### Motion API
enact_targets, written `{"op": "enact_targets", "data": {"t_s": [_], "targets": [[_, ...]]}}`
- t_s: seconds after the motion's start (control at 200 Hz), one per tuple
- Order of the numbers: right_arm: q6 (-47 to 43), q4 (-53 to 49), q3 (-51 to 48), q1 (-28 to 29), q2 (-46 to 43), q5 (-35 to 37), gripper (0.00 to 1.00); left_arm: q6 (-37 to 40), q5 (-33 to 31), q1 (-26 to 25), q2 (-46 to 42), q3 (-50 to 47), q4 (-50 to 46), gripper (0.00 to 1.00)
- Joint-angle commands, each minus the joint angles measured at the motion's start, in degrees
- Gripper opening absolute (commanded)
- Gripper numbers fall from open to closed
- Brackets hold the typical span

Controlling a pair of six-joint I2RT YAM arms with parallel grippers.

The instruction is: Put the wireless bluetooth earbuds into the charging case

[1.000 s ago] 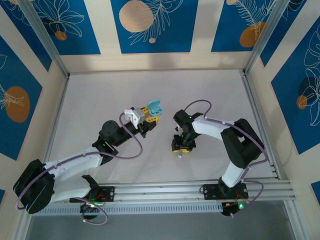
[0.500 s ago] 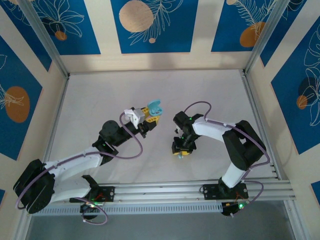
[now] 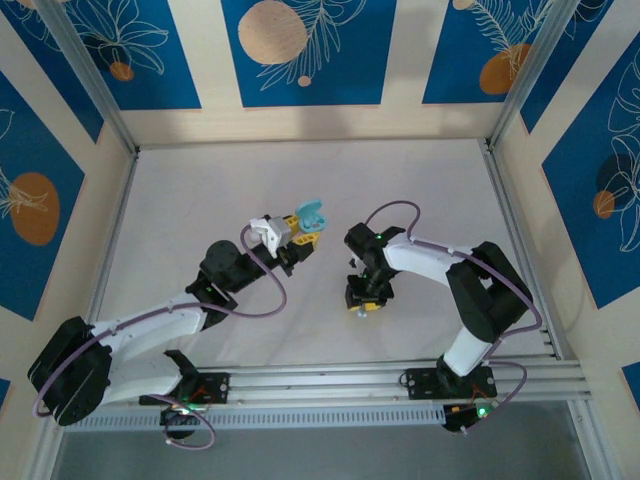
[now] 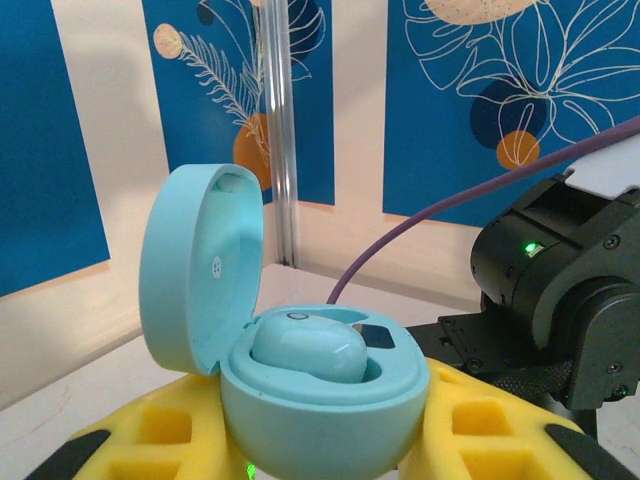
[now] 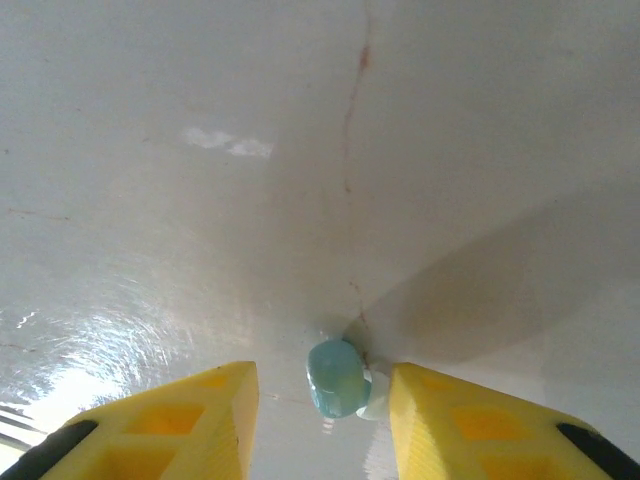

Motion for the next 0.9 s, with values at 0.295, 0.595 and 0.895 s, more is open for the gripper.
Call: {"op": "enact_targets", "data": {"t_s": [0.295, 0.595, 0.895], "targets": [[-4.98, -3.95, 3.93, 2.39, 4.55, 4.45, 0.36, -0.34, -0.84, -0.63, -1.01, 0.15, 1.87, 0.19], [-5.47, -4.06, 4.23, 3.38, 6.29, 4.16, 0.29, -0.34, -1.08, -0.62, -1.38, 0.02, 1.34, 0.19], [-5.03, -5.11, 3.89, 4.15, 5.57, 3.86, 0.28, -0.31, -1.25, -0.64, -1.38, -0.05, 1.17, 0.19]]}}
